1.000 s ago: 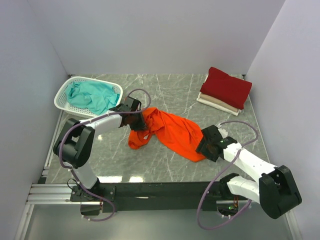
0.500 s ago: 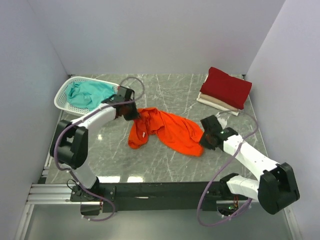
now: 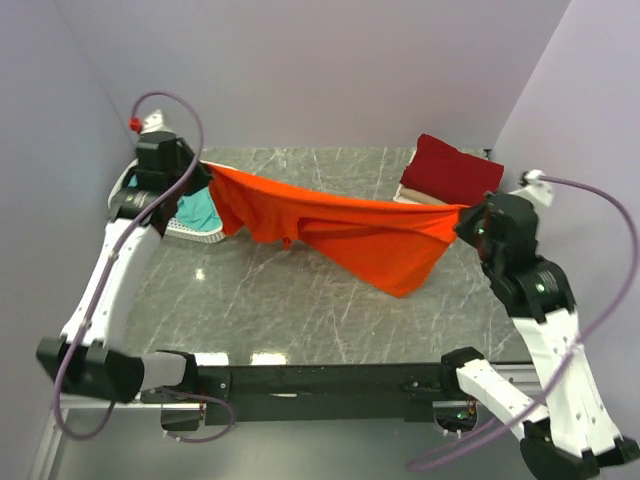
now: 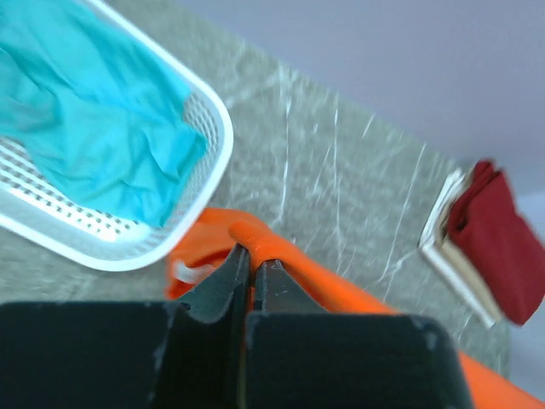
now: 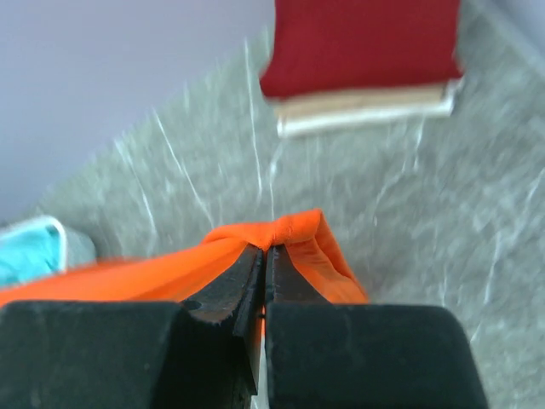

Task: Fold and stack the t-shirts
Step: Flatten the tshirt out

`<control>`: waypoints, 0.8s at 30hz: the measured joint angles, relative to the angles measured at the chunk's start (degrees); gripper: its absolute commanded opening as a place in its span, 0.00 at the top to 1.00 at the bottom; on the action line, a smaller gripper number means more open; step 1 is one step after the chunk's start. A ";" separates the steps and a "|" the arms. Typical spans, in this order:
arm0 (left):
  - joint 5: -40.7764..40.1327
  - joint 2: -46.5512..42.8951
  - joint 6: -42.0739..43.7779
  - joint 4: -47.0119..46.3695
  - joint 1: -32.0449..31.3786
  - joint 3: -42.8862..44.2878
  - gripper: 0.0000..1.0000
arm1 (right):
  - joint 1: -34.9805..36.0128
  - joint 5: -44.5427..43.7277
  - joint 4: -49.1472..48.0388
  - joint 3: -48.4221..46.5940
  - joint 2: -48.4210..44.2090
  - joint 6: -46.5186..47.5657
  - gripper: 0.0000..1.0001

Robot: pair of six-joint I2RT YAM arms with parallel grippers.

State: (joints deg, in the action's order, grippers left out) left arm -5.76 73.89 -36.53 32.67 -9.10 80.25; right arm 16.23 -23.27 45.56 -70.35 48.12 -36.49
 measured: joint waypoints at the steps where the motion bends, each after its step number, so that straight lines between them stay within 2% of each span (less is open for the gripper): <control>1: -0.83 -1.97 0.02 0.39 0.39 0.11 1.00 | 0.00 -1.27 0.13 -0.96 -1.33 0.42 1.00; 7: -4.83 -13.90 0.13 2.23 0.74 1.42 1.00 | 0.02 -6.34 -0.31 -2.62 -8.85 1.95 1.00; 11: -3.98 -17.05 0.09 2.25 0.66 1.42 1.00 | 0.02 -7.89 -3.06 -2.23 -11.02 2.95 1.00; 14: -1.68 -15.89 -0.11 0.96 0.68 0.52 1.00 | 0.00 -9.09 -5.29 0.66 -9.88 3.48 1.00; 18: 2.25 -6.97 -0.09 -3.04 0.81 -1.16 0.96 | -1.70 -9.79 -9.42 7.58 -3.82 4.55 1.00; 20: 3.78 0.63 0.42 -5.95 0.83 -1.16 0.74 | -3.98 -8.83 -11.89 11.23 0.61 4.98 1.00; 21: 4.44 5.07 0.76 -6.84 0.87 -0.87 0.48 | -5.31 -8.17 -13.62 12.94 3.02 5.16 1.00; 22: 4.70 8.94 1.38 -6.97 0.87 0.02 0.36 | -6.29 -7.50 -14.71 14.19 5.33 5.33 0.89; 24: 5.14 17.38 1.68 -6.69 0.94 2.89 0.25 | -9.09 -4.79 -16.65 16.46 11.13 5.53 0.62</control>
State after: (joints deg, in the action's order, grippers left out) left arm -0.62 91.26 -34.85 25.98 -8.16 83.13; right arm 7.14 -28.05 28.91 -53.89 59.24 -30.96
